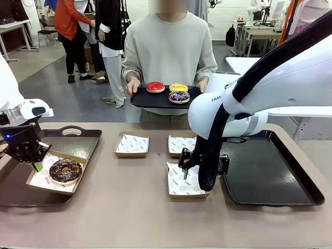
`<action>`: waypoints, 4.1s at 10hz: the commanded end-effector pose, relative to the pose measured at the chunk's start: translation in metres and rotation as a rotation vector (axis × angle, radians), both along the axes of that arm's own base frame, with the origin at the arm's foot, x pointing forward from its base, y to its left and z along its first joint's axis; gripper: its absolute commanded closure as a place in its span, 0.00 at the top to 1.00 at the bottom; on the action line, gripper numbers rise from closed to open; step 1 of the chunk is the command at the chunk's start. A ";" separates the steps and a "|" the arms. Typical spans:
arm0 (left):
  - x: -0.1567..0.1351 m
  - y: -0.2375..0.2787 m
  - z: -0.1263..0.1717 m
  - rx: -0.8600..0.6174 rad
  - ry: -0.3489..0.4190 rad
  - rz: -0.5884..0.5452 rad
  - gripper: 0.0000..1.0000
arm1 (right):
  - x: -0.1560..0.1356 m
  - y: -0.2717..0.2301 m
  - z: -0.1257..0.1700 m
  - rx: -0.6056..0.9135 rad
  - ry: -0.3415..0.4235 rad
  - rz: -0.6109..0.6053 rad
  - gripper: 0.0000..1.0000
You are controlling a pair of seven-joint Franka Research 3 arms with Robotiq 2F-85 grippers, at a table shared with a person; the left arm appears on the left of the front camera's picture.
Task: Individually package the donuts and arrange them on the tray.
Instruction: Place the picked Paper togo box on the Handle tray while simultaneously picking up another Paper togo box from the table with the other hand.
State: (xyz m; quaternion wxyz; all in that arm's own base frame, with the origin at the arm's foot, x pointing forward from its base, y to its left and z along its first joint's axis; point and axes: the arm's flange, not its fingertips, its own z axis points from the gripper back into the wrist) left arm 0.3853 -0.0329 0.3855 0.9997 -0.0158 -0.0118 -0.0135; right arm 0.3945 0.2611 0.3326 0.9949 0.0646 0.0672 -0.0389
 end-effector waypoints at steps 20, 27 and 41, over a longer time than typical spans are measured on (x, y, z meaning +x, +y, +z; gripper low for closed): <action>0.005 0.016 -0.020 -0.007 0.033 0.051 0.01 | 0.005 -0.008 -0.012 -0.038 -0.017 0.192 1.00; 0.007 0.014 -0.031 -0.011 0.076 0.040 0.59 | 0.006 -0.007 -0.015 -0.030 -0.024 0.203 0.33; -0.010 0.033 0.015 -0.421 0.070 0.034 1.00 | -0.024 -0.031 0.072 0.008 -0.055 0.113 0.00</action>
